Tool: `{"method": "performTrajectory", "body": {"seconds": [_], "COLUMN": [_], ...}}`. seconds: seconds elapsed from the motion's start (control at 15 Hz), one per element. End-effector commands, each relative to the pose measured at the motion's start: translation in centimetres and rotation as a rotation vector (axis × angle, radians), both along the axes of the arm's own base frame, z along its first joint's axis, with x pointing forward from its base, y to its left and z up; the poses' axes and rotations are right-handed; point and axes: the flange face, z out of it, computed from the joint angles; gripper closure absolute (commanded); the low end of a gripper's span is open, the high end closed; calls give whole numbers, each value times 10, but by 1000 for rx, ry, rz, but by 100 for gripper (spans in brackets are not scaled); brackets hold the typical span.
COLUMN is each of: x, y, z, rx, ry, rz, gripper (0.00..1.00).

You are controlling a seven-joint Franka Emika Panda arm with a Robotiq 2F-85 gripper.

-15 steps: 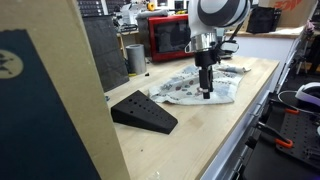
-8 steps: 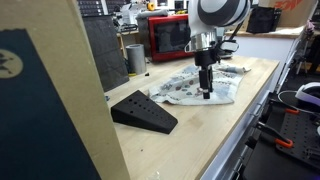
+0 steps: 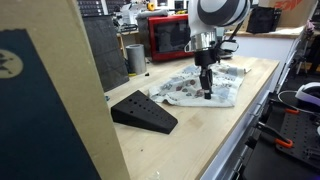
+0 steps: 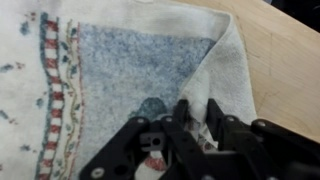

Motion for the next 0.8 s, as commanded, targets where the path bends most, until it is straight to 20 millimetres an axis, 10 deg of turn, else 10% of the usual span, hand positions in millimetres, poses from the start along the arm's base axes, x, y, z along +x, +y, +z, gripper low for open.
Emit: {"method": "performTrajectory", "body": {"seconds": [0.0, 0.07, 0.33, 0.4, 0.73], "x": [-6, -7, -13, -15, -24], "y": [3, 4, 9, 11, 18], "z": [7, 8, 15, 16, 18], "rx": [13, 14, 16, 16, 13], "ry": [15, 16, 24, 28, 66], "rz": [31, 33, 61, 73, 125], "gripper": [78, 59, 36, 70, 99]}}
